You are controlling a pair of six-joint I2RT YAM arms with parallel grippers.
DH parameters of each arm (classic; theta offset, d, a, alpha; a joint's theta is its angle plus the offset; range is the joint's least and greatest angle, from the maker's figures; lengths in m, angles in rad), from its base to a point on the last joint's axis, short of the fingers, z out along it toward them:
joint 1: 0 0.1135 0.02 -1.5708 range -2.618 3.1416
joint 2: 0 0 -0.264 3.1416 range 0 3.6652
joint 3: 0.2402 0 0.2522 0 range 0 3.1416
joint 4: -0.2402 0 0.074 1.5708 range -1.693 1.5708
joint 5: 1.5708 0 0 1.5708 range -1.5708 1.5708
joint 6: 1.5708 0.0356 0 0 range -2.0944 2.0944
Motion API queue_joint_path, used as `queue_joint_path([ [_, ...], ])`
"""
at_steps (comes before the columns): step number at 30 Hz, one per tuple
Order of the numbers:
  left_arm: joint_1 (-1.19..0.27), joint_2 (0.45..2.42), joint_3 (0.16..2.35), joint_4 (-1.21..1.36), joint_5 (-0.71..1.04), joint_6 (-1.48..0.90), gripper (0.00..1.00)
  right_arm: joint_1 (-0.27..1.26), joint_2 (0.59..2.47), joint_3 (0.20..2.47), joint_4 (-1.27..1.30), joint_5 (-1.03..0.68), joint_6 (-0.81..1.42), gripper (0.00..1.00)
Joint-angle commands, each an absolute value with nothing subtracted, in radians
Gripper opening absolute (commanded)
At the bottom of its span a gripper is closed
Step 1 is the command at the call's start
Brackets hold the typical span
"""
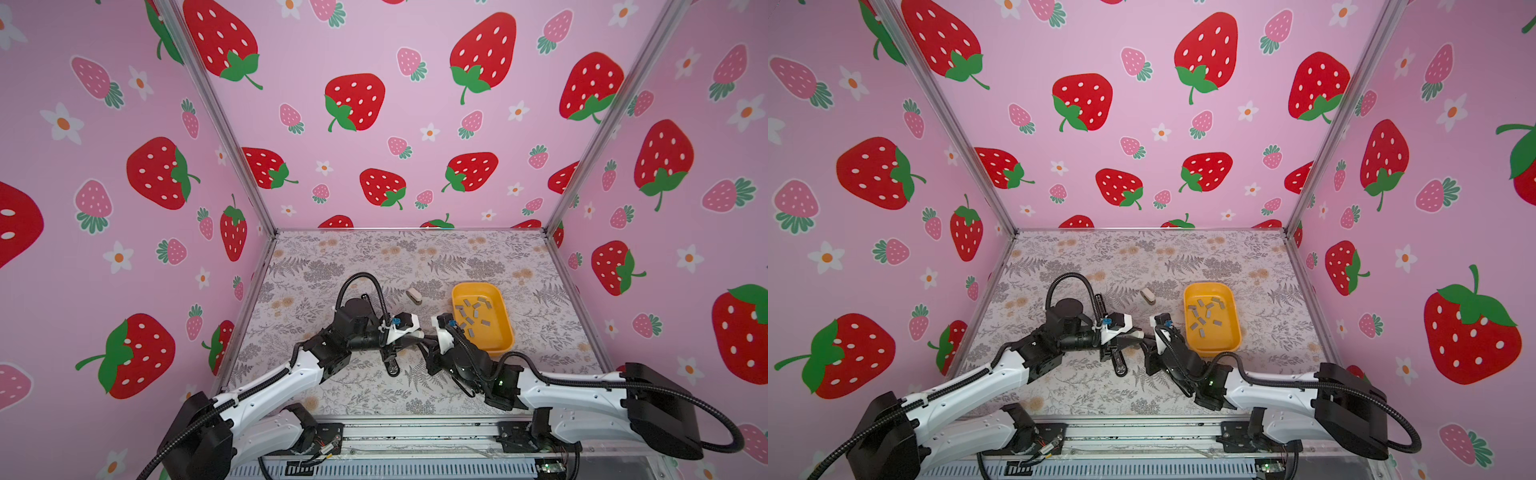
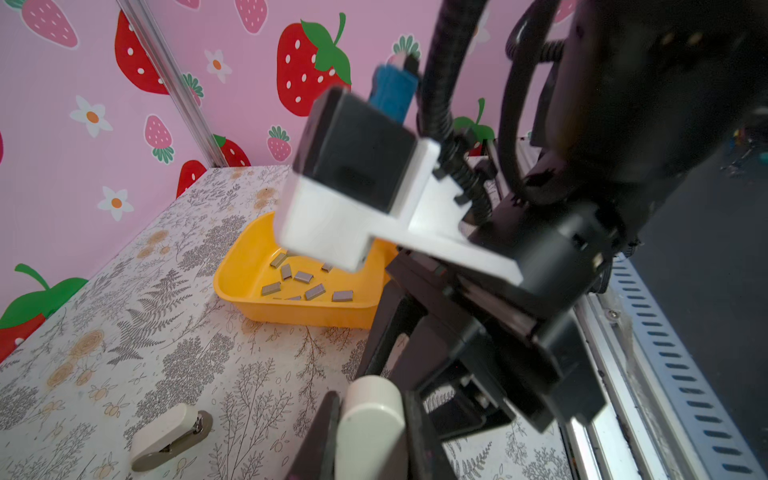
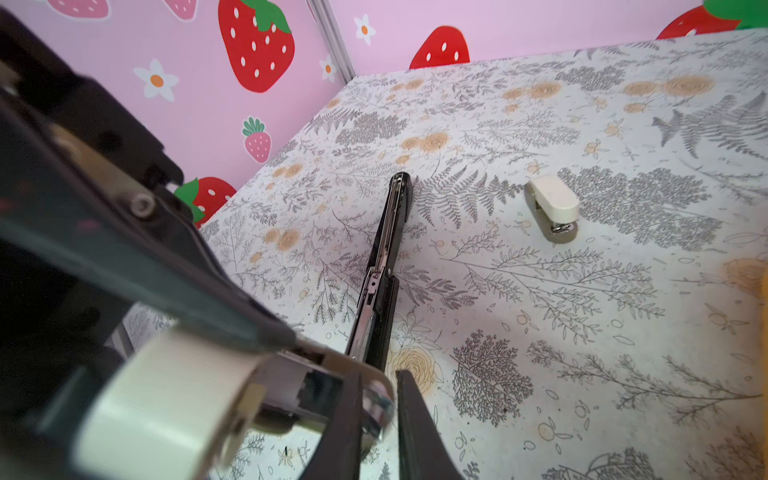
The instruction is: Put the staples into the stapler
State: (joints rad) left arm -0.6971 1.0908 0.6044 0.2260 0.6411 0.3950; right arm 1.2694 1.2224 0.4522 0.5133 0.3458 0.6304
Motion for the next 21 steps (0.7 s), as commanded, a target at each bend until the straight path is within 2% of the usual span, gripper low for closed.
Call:
queue_joint_path([
  [1,-0.704,1.100,0.615,0.336,0.711,0.348,0.00,1.285,1.258,0.503,0.528,0.322,0.632,0.19],
  [5,-0.703,1.111,0.609,0.354,0.684,0.337,0.00,1.302,1.258,0.508,0.566,0.330,0.585,0.20],
  [10,-0.704,1.111,0.624,0.315,0.678,0.351,0.00,1.301,1.174,0.419,0.600,0.405,0.522,0.30],
  [13,-0.703,1.101,0.631,0.288,0.683,0.354,0.00,1.298,1.070,0.347,0.606,0.436,0.469,0.40],
  [16,-0.703,1.086,0.635,0.268,0.714,0.355,0.00,1.298,0.953,0.278,0.611,0.426,0.388,0.53],
  [21,-0.704,1.065,0.653,0.198,0.750,0.383,0.00,1.298,0.848,0.220,0.620,0.335,0.263,0.85],
])
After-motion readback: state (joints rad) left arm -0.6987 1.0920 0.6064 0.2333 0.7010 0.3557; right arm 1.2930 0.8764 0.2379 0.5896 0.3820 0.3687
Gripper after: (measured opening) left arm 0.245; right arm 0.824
